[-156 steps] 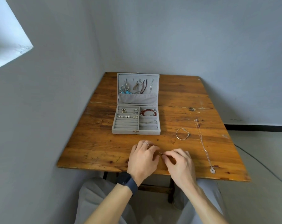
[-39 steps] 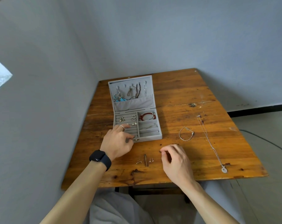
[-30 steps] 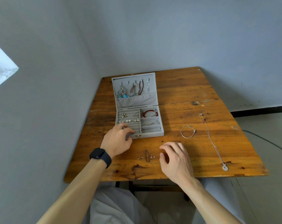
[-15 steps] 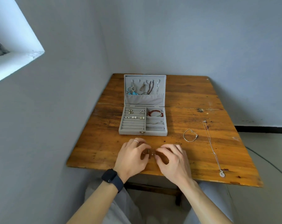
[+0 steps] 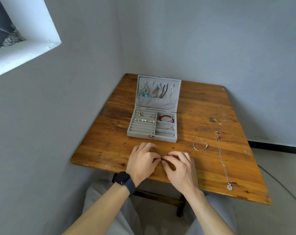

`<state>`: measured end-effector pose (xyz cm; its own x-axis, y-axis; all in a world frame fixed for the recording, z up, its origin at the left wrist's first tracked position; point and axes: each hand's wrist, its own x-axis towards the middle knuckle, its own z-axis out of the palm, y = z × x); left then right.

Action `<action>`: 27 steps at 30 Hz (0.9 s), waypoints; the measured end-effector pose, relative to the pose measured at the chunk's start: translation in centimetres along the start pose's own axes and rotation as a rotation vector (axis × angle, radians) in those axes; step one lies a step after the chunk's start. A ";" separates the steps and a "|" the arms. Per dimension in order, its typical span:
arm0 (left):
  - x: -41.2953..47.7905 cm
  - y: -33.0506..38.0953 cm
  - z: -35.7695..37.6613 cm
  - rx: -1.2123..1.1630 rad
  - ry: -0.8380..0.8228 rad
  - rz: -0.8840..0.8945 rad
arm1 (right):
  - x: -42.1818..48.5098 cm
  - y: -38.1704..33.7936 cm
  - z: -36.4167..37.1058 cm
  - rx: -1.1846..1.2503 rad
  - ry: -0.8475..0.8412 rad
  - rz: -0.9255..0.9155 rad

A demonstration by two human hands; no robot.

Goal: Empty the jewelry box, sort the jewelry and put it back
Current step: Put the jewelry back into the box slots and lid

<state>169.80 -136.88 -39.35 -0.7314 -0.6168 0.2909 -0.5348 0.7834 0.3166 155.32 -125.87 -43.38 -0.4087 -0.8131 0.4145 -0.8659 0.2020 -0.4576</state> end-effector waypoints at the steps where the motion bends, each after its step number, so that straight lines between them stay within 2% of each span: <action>1: 0.0 -0.1 0.0 0.000 -0.001 0.000 | 0.0 0.0 0.0 0.002 0.002 0.002; 11: 0.4 -0.6 -0.4 -0.025 0.006 0.013 | 0.2 -0.1 0.1 0.004 0.007 0.019; 20: 3.1 -4.9 -4.6 -0.120 0.146 -0.154 | 0.6 -0.4 -0.3 0.062 -0.022 0.047; 27: 8.0 -8.8 -6.4 -0.011 -0.097 -0.196 | 2.1 -1.0 -1.5 0.194 -0.119 0.106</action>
<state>171.34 -149.18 -34.00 -0.6514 -0.7466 0.1349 -0.6666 0.6481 0.3682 154.86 -126.95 -40.91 -0.4478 -0.8537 0.2657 -0.7437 0.1907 -0.6408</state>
